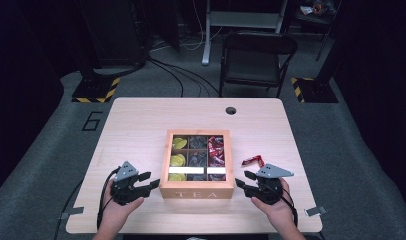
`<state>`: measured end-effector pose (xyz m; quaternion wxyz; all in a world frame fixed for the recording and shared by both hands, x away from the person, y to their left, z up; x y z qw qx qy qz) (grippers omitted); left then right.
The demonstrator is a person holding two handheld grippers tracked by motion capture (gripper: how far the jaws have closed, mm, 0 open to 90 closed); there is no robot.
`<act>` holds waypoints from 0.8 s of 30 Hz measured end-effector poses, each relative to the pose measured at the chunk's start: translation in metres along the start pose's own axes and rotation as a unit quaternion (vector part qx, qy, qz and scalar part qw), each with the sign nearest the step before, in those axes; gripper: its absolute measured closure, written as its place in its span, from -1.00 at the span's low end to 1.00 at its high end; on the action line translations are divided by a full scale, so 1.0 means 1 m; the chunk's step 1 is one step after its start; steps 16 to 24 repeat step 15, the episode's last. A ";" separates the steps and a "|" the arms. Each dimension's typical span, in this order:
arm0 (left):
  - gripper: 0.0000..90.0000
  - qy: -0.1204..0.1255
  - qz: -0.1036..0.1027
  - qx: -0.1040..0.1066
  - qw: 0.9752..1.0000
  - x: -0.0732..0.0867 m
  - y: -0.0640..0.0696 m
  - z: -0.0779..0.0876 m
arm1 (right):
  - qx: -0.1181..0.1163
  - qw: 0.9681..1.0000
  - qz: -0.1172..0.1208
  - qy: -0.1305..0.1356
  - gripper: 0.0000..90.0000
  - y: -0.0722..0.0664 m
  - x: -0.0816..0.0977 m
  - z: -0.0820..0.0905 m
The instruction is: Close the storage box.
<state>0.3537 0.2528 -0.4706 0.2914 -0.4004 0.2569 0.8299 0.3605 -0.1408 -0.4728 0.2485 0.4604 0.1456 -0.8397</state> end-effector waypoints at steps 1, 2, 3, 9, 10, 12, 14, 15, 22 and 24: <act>0.13 -0.003 0.000 0.000 1.000 0.000 -0.001 0.001 | 0.003 1.000 -0.001 -0.002 0.13 0.001 0.001 -0.001; 0.13 0.000 0.003 -0.003 1.000 0.000 -0.003 0.000 | 0.006 1.000 0.000 -0.002 0.13 0.002 0.001 -0.001; 0.12 -0.002 0.004 -0.008 1.000 0.001 -0.004 0.000 | 0.007 1.000 0.002 -0.003 0.12 0.004 0.003 -0.002; 0.07 -0.005 0.008 -0.020 1.000 0.005 -0.012 -0.001 | 0.018 1.000 0.003 -0.009 0.10 0.008 0.007 -0.006; 0.07 -0.005 0.009 -0.020 1.000 0.006 -0.014 -0.001 | 0.017 1.000 0.001 -0.010 0.10 0.008 0.008 -0.007; 0.07 -0.007 0.010 -0.021 1.000 0.007 -0.015 0.000 | 0.017 1.000 0.000 -0.010 0.09 0.009 0.008 -0.007; 0.06 -0.003 0.011 -0.020 1.000 0.006 -0.015 0.001 | 0.019 1.000 0.003 -0.007 0.07 0.009 0.008 -0.007; 0.06 0.002 0.012 -0.019 1.000 0.006 -0.014 0.002 | 0.018 1.000 0.002 -0.007 0.06 0.009 0.007 -0.005; 0.06 0.002 0.012 -0.019 1.000 0.006 -0.014 0.002 | 0.018 1.000 0.002 -0.007 0.06 0.009 0.007 -0.005; 0.06 0.002 0.012 -0.019 1.000 0.006 -0.014 0.002 | 0.018 1.000 0.002 -0.007 0.06 0.009 0.007 -0.005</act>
Point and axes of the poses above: each handheld gripper's, and its own axes: z roughly backward along the jaws, x roughly out of its underside, y roughly to its right, the point moved 3 cm from there along -z, roughly forward along the jaws, and after that the axes turned 8 degrees about x, right-handed, at the moved point
